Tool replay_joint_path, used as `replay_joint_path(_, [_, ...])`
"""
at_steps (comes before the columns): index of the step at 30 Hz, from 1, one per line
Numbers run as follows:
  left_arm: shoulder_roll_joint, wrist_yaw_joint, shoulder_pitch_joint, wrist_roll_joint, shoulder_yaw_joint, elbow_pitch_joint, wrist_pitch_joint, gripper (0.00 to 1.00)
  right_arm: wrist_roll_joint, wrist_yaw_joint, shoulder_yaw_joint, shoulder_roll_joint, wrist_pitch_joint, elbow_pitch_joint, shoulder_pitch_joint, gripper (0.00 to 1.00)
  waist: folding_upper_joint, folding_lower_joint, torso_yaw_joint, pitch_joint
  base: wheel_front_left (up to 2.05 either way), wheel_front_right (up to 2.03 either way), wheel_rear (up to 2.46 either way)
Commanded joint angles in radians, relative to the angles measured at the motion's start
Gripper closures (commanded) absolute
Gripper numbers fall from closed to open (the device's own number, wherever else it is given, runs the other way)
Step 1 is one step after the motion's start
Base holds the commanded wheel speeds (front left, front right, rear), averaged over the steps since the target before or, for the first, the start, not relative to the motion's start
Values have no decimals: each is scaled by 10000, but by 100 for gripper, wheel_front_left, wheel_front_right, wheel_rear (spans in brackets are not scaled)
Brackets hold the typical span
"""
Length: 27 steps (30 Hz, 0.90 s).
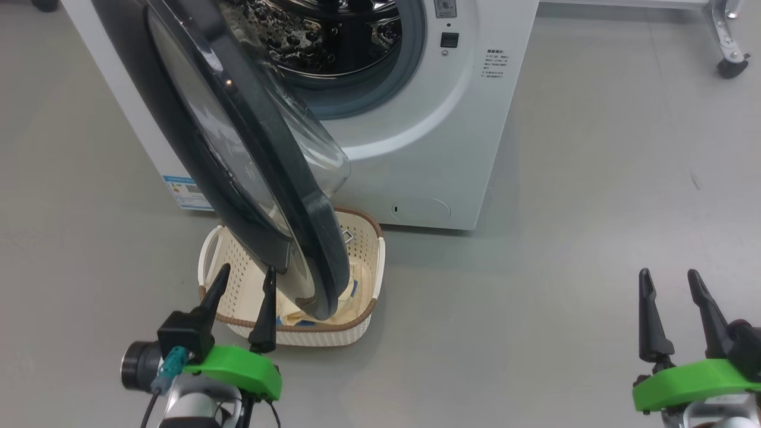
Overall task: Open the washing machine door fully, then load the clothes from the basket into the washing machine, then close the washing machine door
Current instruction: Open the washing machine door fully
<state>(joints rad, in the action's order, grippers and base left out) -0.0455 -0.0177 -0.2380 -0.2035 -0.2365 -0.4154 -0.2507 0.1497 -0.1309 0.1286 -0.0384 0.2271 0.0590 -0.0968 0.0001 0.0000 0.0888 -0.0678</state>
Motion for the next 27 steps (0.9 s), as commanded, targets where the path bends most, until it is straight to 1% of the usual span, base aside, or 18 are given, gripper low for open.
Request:
replay_joint_path(1, [-144,0,-412,34,367,263,-111,1,45,2,-203,-118,-27,-303,199,0,-1,0,-10,4,0,0,0])
replay_joint_path(2, [-146,4,-427,29,384,244,-111,16,42,2,-204,-118,-30,-298,199,0,-1,0,-14,4,0,0,0])
replay_joint_path(4, [-160,1,-465,22,394,158,-111,87,47,2,-208,-118,-26,-292,200,0,-1,0,-32,8,0,0,0])
replay_joint_path(5, [-171,13,-493,31,393,125,-111,100,53,2,-212,-118,-22,-286,196,0,-1,0,-41,21,0,0,0])
replay_joint_path(9, [-273,299,-727,77,537,105,-92,100,93,2,-186,-118,-13,-262,151,0,-1,0,-48,34,0,0,0])
replay_joint_path(13, [-371,664,-1174,22,838,657,41,100,115,2,-131,-118,-8,-261,95,0,-1,0,-9,55,0,0,0])
replay_joint_path(17, [-448,939,-1616,87,951,1822,258,100,88,2,-51,-118,-38,-251,48,0,-1,0,8,110,0,0,0])
replay_joint_path(18, [-448,939,-1616,87,951,1822,258,100,88,2,-51,-118,-38,-251,48,0,-1,0,8,110,0,0,0])
replay_joint_path(21, [-443,1154,-1830,229,883,2905,601,100,92,2,44,-118,-57,-207,37,0,-1,0,11,152,0,0,0])
replay_joint_path(23, [-424,1179,-1933,325,697,3612,885,100,102,2,72,-118,-59,-160,29,0,-1,0,-4,182,0,0,0])
replay_joint_path(27, [-316,1077,-2063,363,90,4925,1411,100,69,2,102,-118,-59,-72,26,0,-1,0,-57,213,0,0,0])
